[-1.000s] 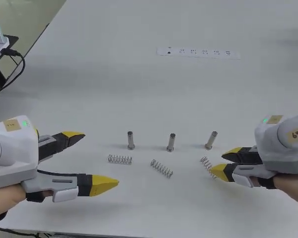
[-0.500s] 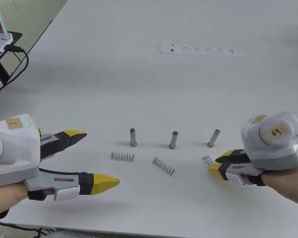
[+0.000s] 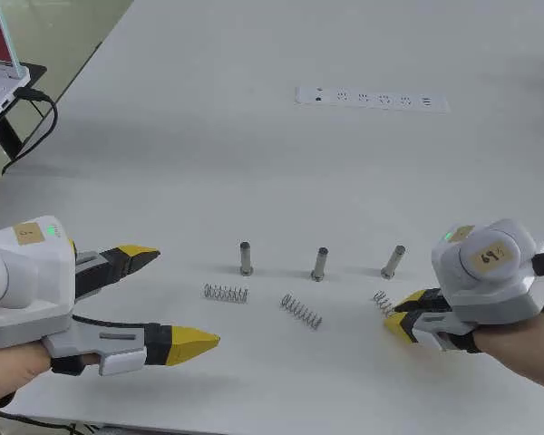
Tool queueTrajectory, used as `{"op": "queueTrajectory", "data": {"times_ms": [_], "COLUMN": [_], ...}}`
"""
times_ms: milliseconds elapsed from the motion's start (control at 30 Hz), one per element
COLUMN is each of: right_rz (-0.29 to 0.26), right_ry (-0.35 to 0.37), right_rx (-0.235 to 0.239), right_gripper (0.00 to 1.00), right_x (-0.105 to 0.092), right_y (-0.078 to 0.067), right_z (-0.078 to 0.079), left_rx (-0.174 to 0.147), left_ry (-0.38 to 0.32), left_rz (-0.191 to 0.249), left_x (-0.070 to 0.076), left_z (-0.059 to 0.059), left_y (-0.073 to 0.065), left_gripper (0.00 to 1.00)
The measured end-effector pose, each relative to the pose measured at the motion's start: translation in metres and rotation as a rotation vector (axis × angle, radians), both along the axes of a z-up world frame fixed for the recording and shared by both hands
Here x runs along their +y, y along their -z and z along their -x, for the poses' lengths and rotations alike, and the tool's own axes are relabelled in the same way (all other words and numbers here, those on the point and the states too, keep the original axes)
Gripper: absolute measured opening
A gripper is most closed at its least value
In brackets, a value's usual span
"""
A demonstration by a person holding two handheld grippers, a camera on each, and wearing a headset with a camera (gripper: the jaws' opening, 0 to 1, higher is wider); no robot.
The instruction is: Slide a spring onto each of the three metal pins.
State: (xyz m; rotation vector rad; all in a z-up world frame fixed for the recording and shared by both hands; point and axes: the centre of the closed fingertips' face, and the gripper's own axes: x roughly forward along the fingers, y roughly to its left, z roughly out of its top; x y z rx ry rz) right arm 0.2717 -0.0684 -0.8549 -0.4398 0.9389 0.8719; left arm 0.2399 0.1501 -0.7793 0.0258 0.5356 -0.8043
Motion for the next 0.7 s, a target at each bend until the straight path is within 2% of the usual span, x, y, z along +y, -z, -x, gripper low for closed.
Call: {"op": "queueTrajectory", "data": {"times_ms": [233, 500, 700], "right_rz": [0.011, -0.037, -0.018], "right_ry": [-0.015, 0.03, 0.019], "right_rx": [0.0, 0.028, 0.0], "right_gripper": [0.09, 0.08, 0.08], "right_x": [0.0012, 0.0015, 0.0], "right_y": [0.0014, 0.0009, -0.0004], "right_z": [0.0002, -0.0012, -0.0018], "left_rx": [0.004, 0.007, 0.008], "left_ry": [0.003, 0.012, 0.015], "left_rz": [0.002, 0.002, -0.001], "left_x": [-0.0011, -0.0033, -0.0032], "left_z": [0.0005, 0.0035, 0.0053], "left_y": [0.0007, 0.0014, 0.0015], "left_gripper": [0.81, 0.81, 0.81]}}
